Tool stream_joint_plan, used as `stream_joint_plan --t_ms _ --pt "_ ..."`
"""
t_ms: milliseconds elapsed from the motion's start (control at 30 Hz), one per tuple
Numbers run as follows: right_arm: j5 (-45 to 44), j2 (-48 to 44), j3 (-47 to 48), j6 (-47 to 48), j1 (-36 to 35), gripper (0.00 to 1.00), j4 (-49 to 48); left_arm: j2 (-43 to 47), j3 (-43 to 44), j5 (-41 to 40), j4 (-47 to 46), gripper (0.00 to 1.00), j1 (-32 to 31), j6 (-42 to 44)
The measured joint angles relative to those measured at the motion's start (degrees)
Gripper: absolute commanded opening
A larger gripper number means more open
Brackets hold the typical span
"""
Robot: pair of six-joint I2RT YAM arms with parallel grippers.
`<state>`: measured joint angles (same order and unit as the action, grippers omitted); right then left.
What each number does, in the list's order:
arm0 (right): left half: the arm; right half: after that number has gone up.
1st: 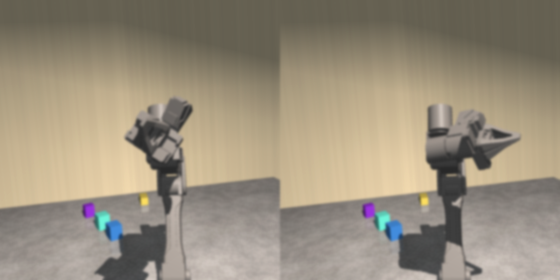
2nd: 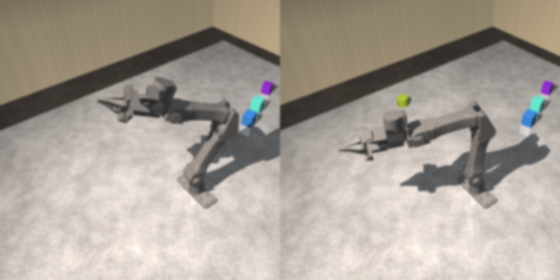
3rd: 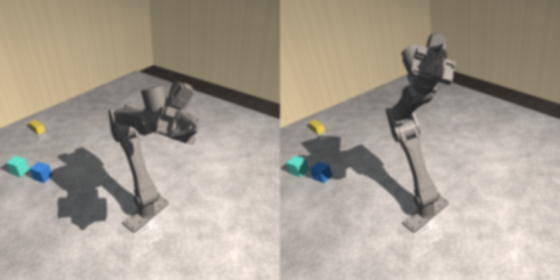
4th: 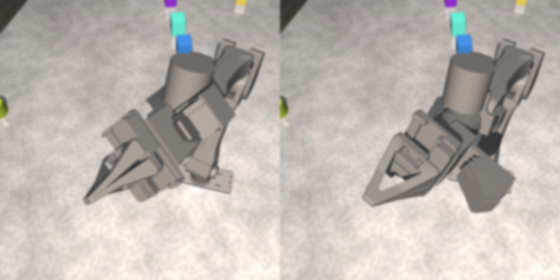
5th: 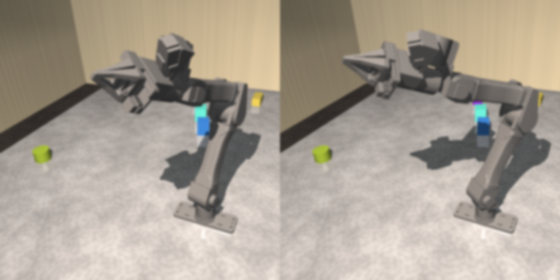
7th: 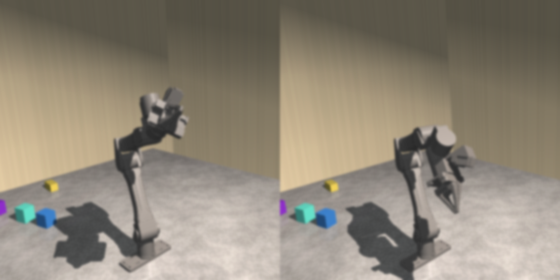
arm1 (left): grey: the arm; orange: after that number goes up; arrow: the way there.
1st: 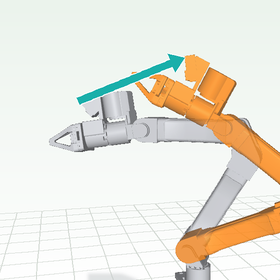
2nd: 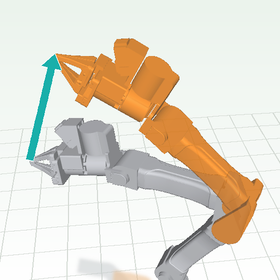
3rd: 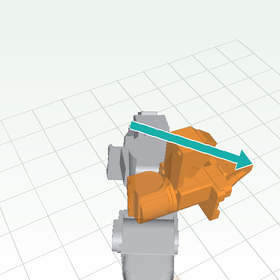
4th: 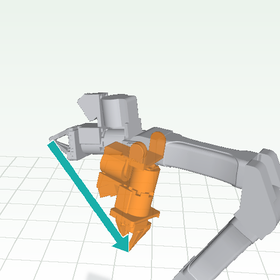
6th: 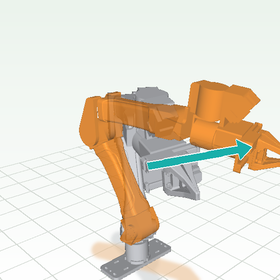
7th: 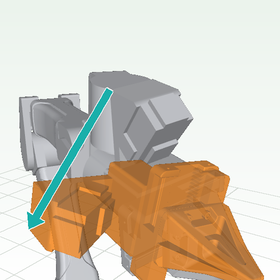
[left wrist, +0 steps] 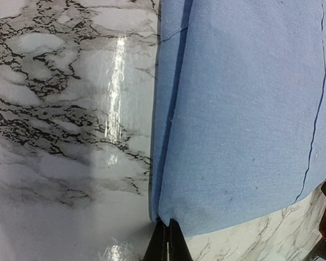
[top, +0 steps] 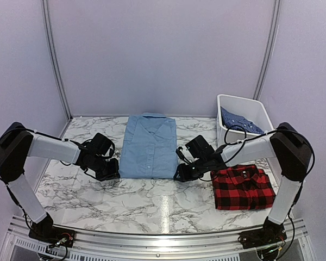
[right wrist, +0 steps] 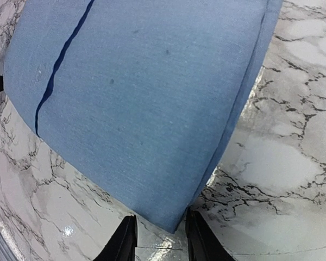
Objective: Fold and stack the long sleeve shirts
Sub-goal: Pick up the 2/3-rectangle-folded shirt from the center of the board.
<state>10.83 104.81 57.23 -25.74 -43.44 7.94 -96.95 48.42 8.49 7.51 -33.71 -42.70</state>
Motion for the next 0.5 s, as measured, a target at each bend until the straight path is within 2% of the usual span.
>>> stream_joint_plan --t_ms 300,500 --pt "-2.16 -0.85 -0.83 1.25 -0.42 0.33 0.07 -0.13 0.17 0.02 -0.02 0.0 0.0 -0.2" --pt "-2.89 -0.85 -0.83 1.95 -1.01 0.27 0.09 -0.13 0.17 0.04 -0.02 0.0 0.0 -0.33"
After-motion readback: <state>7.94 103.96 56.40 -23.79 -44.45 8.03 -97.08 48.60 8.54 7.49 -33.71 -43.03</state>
